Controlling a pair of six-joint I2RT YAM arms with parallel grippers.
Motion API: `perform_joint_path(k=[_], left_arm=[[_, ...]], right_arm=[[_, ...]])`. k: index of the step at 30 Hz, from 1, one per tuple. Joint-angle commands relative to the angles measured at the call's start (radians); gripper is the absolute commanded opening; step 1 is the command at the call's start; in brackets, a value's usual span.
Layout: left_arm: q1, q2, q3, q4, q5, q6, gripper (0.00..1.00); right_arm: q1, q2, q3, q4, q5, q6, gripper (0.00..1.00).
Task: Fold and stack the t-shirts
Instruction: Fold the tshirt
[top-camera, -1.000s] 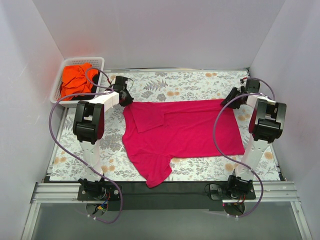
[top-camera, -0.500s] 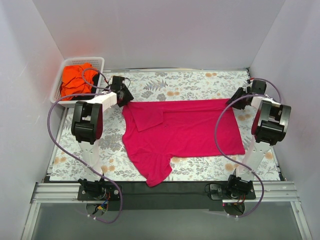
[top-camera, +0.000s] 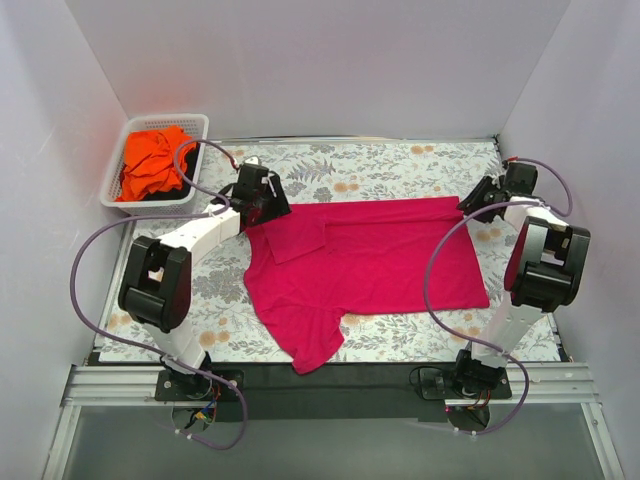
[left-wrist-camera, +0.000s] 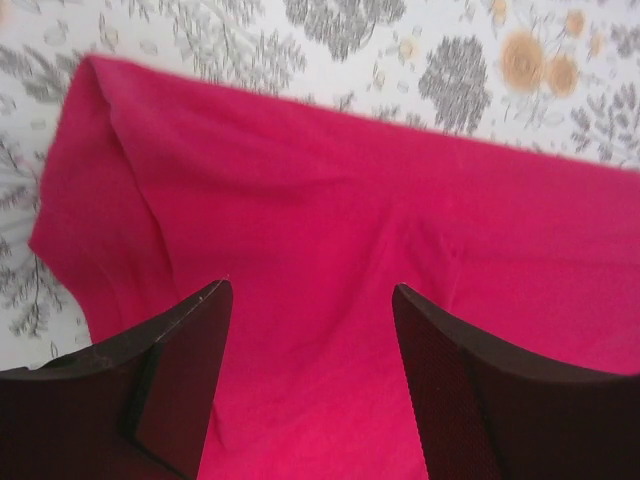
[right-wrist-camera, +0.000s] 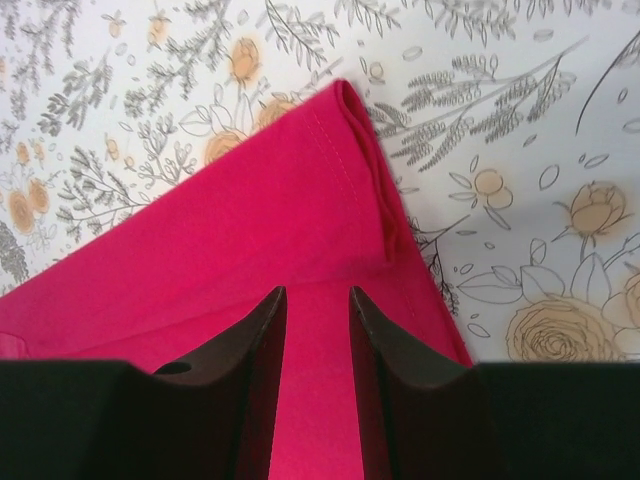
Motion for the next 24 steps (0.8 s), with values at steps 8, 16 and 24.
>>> perform_joint_path(k=[8, 16, 24], left_arm=[[0.013, -0.184, -0.195, -0.03, 0.02, -0.016, 0.61], [0.014, -0.276, -0.283, -0.05, -0.005, -0.016, 0.61], [0.013, -0.288, -0.307, -0.055, -0.009, -0.022, 0.61]], right_arm=[[0.004, 0.068, -0.076, 0.116, -0.034, 0.123, 0.37], [-0.004, 0.102, -0.108, 0.249, -0.056, 0.207, 0.4], [-0.005, 0.079, -0.098, 0.263, -0.037, 0.213, 0.38]])
